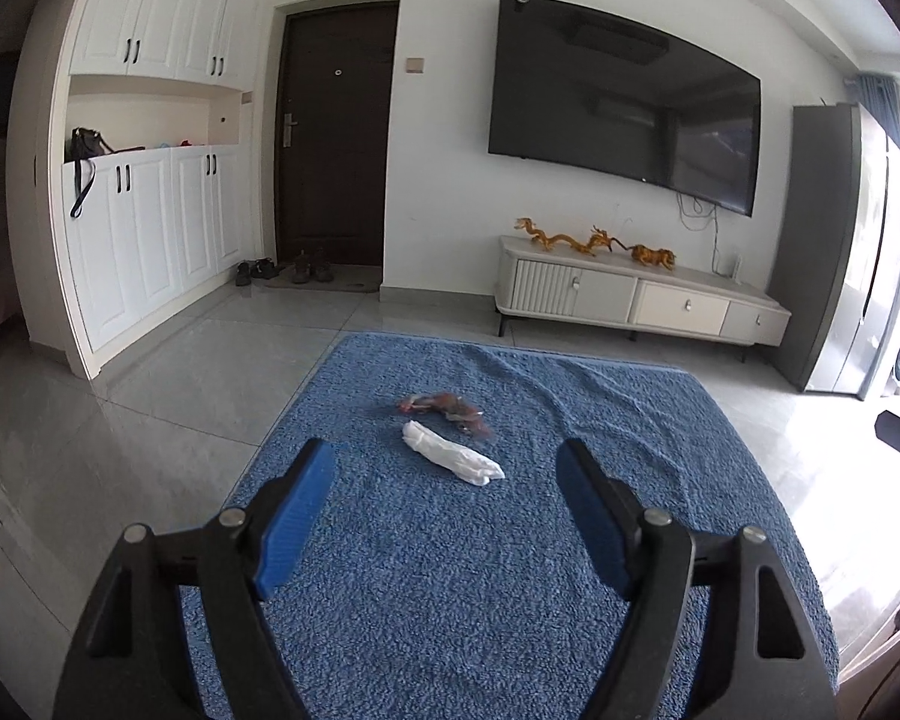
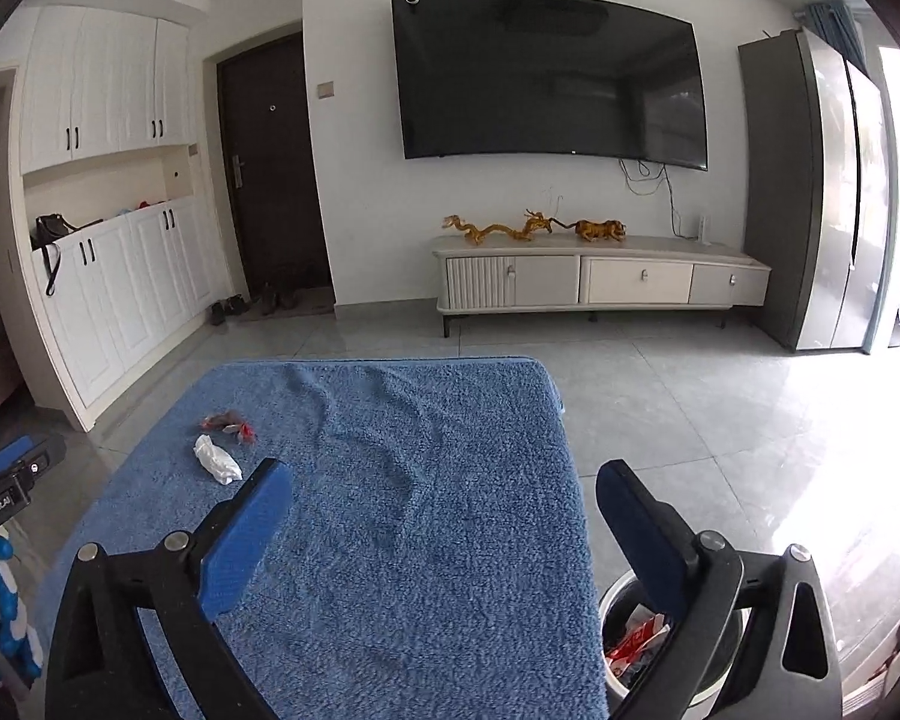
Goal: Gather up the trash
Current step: 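Move both tools back over the rug toward the tissue and clear wrapper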
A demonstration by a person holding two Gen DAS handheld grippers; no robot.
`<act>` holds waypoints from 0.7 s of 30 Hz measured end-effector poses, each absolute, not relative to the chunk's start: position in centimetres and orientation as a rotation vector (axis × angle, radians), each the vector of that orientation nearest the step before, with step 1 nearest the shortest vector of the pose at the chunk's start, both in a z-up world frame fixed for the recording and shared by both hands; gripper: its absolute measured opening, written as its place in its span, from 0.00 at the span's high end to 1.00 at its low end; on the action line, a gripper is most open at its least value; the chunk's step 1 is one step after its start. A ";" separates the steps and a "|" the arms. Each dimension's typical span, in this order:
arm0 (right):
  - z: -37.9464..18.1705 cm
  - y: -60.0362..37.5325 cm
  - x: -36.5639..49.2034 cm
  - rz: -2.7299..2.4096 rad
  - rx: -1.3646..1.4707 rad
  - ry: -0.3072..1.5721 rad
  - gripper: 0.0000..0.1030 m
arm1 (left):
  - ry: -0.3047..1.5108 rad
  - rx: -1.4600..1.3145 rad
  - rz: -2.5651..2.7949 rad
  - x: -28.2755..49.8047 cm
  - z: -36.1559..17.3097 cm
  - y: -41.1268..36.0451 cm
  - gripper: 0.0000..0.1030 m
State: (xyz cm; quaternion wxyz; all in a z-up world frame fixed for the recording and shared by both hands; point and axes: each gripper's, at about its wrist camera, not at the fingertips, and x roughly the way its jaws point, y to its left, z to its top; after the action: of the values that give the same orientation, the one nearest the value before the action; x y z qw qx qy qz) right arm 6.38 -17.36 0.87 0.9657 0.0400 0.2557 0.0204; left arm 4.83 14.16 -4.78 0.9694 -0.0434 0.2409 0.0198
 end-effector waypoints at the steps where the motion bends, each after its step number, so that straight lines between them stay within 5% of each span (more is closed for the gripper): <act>1: 0.8 -17.2 6.5 0.038 0.088 0.515 0.00 | 0.485 -0.091 0.040 4.9 -4.8 14.4 0.27; 21: -0.7 -11.8 10.1 0.078 0.039 0.564 0.00 | 0.551 -0.113 0.060 7.3 -6.5 18.6 0.27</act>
State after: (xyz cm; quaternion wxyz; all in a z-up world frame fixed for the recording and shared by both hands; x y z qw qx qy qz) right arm 10.08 -11.82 -0.70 0.9595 0.0195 0.2783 0.0385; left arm 7.30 18.57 -6.51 0.9603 -0.0556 0.2717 0.0294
